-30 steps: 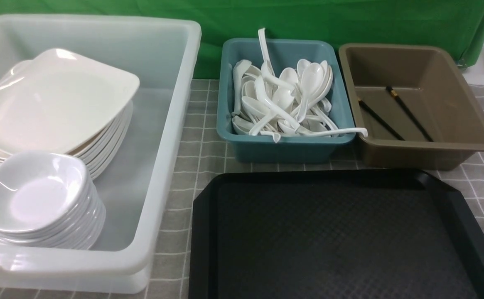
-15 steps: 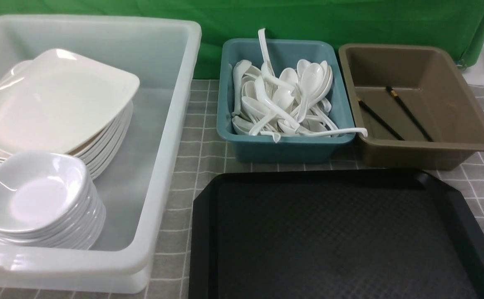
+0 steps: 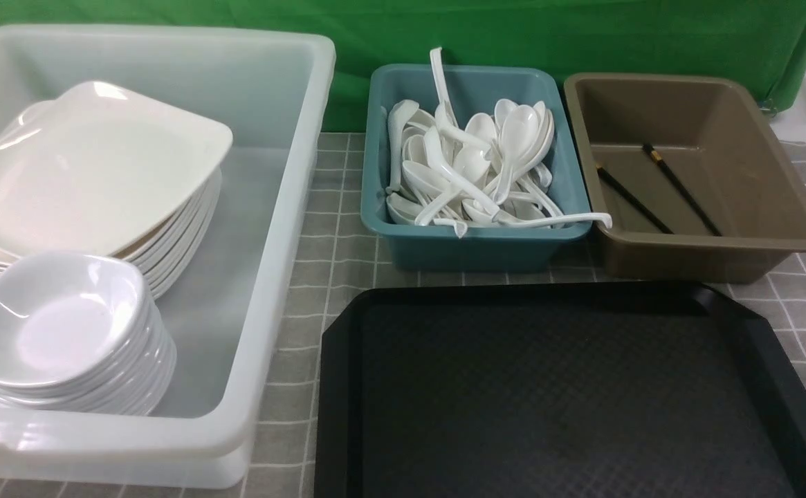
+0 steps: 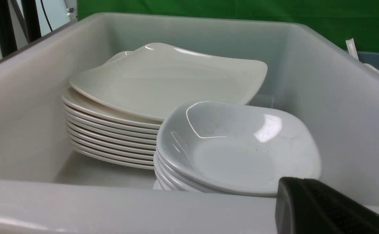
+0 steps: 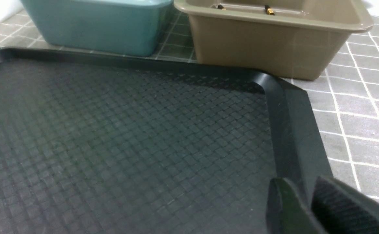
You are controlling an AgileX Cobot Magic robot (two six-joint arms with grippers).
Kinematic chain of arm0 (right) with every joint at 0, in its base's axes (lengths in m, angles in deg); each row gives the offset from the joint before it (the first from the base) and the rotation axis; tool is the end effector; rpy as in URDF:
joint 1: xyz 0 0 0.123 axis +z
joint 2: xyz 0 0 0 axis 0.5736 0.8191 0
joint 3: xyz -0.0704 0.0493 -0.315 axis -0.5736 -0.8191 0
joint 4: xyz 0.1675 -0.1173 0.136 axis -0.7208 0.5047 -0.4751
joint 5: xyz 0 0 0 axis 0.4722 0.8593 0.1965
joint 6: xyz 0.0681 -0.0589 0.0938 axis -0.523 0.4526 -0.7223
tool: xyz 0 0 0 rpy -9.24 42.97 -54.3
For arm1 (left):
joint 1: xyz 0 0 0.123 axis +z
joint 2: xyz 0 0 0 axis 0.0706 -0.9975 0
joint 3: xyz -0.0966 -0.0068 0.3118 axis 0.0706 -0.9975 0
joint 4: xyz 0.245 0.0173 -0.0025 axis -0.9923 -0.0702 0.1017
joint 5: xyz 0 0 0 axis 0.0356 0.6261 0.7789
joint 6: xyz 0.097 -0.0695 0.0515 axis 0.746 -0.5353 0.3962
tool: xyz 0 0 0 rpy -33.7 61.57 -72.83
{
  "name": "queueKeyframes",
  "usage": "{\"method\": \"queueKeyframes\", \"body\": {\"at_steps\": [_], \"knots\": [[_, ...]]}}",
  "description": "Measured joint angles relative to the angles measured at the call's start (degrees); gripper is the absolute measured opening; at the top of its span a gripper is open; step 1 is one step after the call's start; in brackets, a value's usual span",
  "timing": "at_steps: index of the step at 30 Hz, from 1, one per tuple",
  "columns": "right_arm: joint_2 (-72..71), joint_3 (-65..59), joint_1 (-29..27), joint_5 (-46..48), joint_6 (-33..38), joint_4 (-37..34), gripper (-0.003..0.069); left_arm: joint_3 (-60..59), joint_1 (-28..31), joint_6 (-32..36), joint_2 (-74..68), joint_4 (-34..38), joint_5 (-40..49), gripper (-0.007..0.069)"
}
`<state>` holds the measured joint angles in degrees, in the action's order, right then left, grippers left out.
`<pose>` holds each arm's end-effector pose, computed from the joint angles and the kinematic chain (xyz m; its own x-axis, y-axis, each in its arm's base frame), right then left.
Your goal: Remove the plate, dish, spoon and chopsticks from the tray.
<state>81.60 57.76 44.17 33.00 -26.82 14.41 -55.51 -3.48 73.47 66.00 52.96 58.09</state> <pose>0.0454 0.0064 0.1810 -0.1691 -0.0437 -0.9846 -0.1556 0.9877 -0.0171 0.0472 0.0000 0.1924 -0.0854 -0.0476 -0.9952 -0.0099 0.9988 -0.0470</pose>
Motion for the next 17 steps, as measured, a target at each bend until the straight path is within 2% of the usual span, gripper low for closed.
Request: {"method": "queueKeyframes", "body": {"at_steps": [17], "knots": [[0.0,0.0,0.0,0.0,0.0,0.0,0.0214,0.0,0.0,0.0,0.0,0.0,0.0,0.0009]]}}
